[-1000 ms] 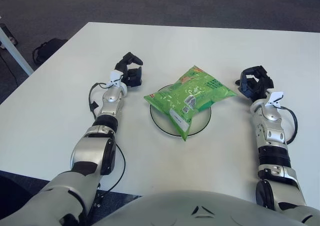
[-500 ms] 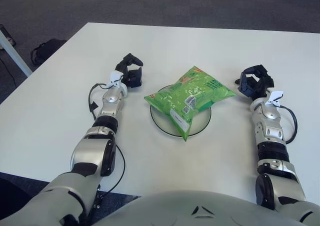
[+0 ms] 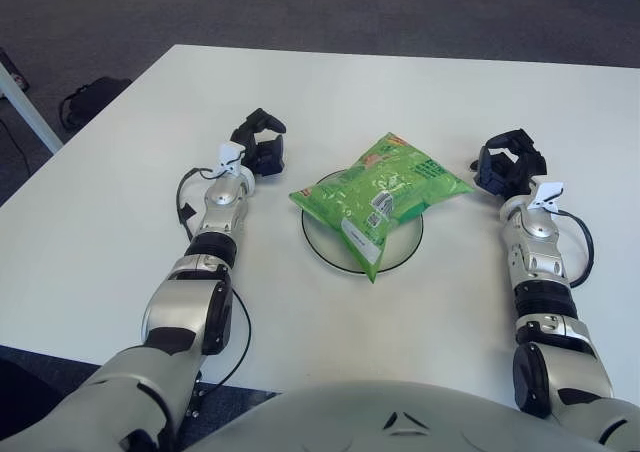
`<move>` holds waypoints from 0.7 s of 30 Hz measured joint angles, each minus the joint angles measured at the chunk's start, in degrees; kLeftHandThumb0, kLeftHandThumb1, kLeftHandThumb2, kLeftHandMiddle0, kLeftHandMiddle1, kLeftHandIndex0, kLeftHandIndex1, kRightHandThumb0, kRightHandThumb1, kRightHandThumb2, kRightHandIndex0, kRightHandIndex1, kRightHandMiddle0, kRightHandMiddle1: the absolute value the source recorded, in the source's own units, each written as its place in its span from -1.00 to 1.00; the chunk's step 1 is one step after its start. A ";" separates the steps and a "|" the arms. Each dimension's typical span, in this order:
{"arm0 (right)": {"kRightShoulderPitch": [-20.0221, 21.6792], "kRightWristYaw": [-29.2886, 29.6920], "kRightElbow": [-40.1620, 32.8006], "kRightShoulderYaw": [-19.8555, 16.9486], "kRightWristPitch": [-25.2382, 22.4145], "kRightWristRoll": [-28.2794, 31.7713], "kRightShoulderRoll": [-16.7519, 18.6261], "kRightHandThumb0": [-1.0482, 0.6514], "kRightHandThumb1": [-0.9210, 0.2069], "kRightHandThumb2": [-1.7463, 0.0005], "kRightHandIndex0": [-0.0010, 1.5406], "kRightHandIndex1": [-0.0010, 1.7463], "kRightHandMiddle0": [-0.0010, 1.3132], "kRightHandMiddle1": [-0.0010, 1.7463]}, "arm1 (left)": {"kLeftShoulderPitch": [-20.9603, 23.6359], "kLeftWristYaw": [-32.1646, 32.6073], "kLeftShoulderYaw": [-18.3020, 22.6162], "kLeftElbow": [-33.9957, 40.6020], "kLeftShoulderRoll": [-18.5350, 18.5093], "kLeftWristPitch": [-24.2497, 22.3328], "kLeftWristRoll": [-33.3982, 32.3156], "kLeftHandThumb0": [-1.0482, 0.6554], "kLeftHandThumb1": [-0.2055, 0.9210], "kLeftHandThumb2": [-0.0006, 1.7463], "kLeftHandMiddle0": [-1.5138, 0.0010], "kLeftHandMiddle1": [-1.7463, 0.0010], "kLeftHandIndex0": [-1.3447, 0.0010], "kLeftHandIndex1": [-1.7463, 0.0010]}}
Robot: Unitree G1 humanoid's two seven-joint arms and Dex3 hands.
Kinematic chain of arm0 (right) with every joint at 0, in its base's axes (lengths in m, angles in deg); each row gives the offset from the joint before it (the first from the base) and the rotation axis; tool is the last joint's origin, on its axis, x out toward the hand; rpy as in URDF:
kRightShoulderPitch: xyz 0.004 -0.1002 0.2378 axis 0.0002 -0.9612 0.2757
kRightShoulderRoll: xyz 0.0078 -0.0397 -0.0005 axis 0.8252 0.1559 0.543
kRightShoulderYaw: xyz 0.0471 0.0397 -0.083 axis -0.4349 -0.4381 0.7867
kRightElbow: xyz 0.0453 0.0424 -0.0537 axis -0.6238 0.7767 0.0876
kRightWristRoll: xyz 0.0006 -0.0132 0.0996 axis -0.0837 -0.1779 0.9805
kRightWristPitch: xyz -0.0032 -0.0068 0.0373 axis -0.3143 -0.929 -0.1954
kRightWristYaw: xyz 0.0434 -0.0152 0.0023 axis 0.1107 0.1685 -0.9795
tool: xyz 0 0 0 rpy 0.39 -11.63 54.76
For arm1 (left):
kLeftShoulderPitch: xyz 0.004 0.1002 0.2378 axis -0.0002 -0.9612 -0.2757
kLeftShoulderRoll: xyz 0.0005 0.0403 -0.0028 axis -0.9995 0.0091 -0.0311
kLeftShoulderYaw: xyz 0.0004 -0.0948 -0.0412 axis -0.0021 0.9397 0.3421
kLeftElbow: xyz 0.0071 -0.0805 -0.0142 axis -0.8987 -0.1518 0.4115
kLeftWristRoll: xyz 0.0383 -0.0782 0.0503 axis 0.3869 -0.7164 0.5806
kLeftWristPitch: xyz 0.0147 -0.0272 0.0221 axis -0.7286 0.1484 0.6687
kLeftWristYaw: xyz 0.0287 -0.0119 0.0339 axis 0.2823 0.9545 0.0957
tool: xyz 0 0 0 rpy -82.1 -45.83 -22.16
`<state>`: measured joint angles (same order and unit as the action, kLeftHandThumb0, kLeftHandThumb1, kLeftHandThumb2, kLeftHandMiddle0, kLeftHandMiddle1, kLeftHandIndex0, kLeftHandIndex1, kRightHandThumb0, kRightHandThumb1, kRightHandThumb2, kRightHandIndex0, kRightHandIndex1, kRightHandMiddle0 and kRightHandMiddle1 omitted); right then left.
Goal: Put the snack into the plate.
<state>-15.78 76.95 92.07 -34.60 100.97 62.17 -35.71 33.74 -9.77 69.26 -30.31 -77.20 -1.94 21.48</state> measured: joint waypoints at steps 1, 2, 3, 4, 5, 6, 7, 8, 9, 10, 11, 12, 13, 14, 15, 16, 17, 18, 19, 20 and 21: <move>0.07 -0.02 0.25 0.03 0.22 0.02 -0.02 0.22 0.02 -0.44 -0.18 0.86 -0.41 1.00 | -0.04 -0.27 0.10 0.08 0.05 -0.02 -0.25 -0.29 0.13 0.35 -0.65 -1.00 0.22 -1.00; 0.14 -0.05 0.46 0.03 0.46 0.03 -0.06 0.22 0.04 -0.46 -0.16 0.87 -0.41 1.00 | -0.07 -0.52 0.19 0.14 0.11 -0.02 -0.51 -0.29 0.13 0.35 -0.66 -1.00 0.22 -1.00; 0.19 -0.08 0.65 0.03 0.63 0.05 -0.10 0.22 0.06 -0.48 -0.15 0.88 -0.42 1.00 | -0.09 -0.71 0.26 0.18 0.18 -0.02 -0.67 -0.29 0.13 0.35 -0.67 -1.00 0.22 -1.00; 0.24 -0.10 0.81 0.03 0.76 0.07 -0.14 0.22 0.07 -0.49 -0.14 0.88 -0.42 1.00 | -0.09 -0.86 0.31 0.22 0.25 -0.02 -0.72 -0.29 0.13 0.35 -0.67 -1.00 0.22 -1.00; 0.27 -0.11 0.96 0.01 0.91 0.11 -0.20 0.22 0.08 -0.50 -0.13 0.88 -0.42 1.00 | -0.09 -1.00 0.34 0.26 0.36 0.00 -0.79 -0.29 0.13 0.35 -0.67 -1.00 0.22 -1.00; 0.29 -0.12 1.05 -0.02 1.06 0.14 -0.23 0.22 0.09 -0.50 -0.12 0.89 -0.42 1.00 | -0.10 -1.20 0.36 0.29 0.46 0.02 -0.83 -0.29 0.13 0.35 -0.68 -1.00 0.22 -1.00; 0.30 -0.14 1.13 -0.05 1.16 0.16 -0.27 0.22 0.09 -0.51 -0.12 0.89 -0.42 1.00 | -0.11 -1.38 0.37 0.34 0.56 0.05 -0.86 -0.29 0.13 0.35 -0.68 -1.00 0.22 -1.00; 0.31 -0.14 1.17 -0.08 1.25 0.18 -0.29 0.22 0.10 -0.51 -0.11 0.89 -0.43 1.00 | -0.10 -1.48 0.37 0.37 0.65 0.05 -0.87 -0.29 0.13 0.35 -0.68 -1.00 0.22 -1.00; 0.31 -0.14 1.19 -0.11 1.33 0.20 -0.30 0.22 0.11 -0.52 -0.10 0.89 -0.43 1.00 | -0.11 -1.61 0.37 0.41 0.71 0.04 -0.87 -0.29 0.12 0.35 -0.68 -1.00 0.22 -1.00; 0.31 -0.14 1.19 -0.13 1.36 0.22 -0.30 0.22 0.12 -0.53 -0.09 0.89 -0.43 1.00 | -0.11 -1.80 0.37 0.45 0.76 0.03 -0.86 -0.29 0.12 0.35 -0.68 -1.00 0.22 -1.00; 0.30 -0.14 1.18 -0.15 1.37 0.26 -0.30 0.22 0.12 -0.53 -0.09 0.90 -0.43 1.00 | -0.11 -1.97 0.36 0.49 0.78 -0.01 -0.86 -0.29 0.12 0.35 -0.69 -1.00 0.22 -1.00; 0.29 -0.14 1.15 -0.16 1.37 0.29 -0.30 0.22 0.13 -0.54 -0.08 0.90 -0.43 1.00 | -0.12 -2.22 0.36 0.53 0.79 -0.04 -0.86 -0.29 0.12 0.35 -0.69 -1.00 0.21 -1.00; 0.28 -0.13 1.12 -0.18 1.36 0.31 -0.30 0.22 0.13 -0.54 -0.08 0.90 -0.43 1.00 | -0.13 -2.44 0.36 0.57 0.80 -0.07 -0.87 -0.29 0.12 0.36 -0.69 -1.00 0.21 -1.00; 0.26 -0.14 1.09 -0.20 1.36 0.34 -0.30 0.22 0.13 -0.54 -0.08 0.90 -0.43 1.00 | -0.14 -2.59 0.36 0.61 0.82 -0.08 -0.87 -0.29 0.11 0.36 -0.69 -1.00 0.21 -1.00; 0.25 -0.14 1.07 -0.20 1.34 0.35 -0.30 0.22 0.13 -0.54 -0.07 0.89 -0.43 1.00 | -0.14 -2.71 0.36 0.63 0.85 -0.09 -0.88 -0.29 0.10 0.37 -0.69 -1.00 0.20 -1.00; 0.23 -0.14 1.04 -0.21 1.33 0.36 -0.30 0.22 0.14 -0.55 -0.07 0.89 -0.43 1.00 | -0.15 -2.82 0.36 0.65 0.89 -0.09 -0.88 -0.30 0.10 0.37 -0.69 -1.00 0.20 -1.00; 0.22 -0.14 1.01 -0.21 1.31 0.36 -0.30 0.22 0.14 -0.55 -0.07 0.89 -0.43 1.00 | -0.15 -2.90 0.36 0.66 0.92 -0.10 -0.87 -0.30 0.09 0.37 -0.69 -1.00 0.20 -1.00; 0.20 -0.14 0.95 -0.21 1.26 0.36 -0.30 0.22 0.14 -0.55 -0.06 0.89 -0.43 1.00 | -0.15 -2.94 0.36 0.68 0.95 -0.11 -0.87 -0.30 0.09 0.38 -0.69 -1.00 0.20 -1.00; 0.18 -0.14 0.89 -0.20 1.20 0.36 -0.30 0.22 0.14 -0.55 -0.06 0.89 -0.43 1.00 | -0.15 -2.96 0.36 0.68 0.98 -0.13 -0.87 -0.30 0.09 0.38 -0.69 -1.00 0.20 -1.00; 0.16 -0.13 0.83 -0.19 1.11 0.34 -0.30 0.22 0.14 -0.55 -0.06 0.89 -0.42 1.00 | -0.15 -2.96 0.36 0.70 1.01 -0.18 -0.87 -0.30 0.09 0.38 -0.69 -1.00 0.19 -1.00; 0.14 -0.13 0.79 -0.17 1.07 0.33 -0.30 0.22 0.14 -0.55 -0.06 0.89 -0.42 1.00 | -0.15 -2.96 0.36 0.71 1.03 -0.25 -0.86 -0.30 0.09 0.38 -0.69 -1.00 0.19 -1.00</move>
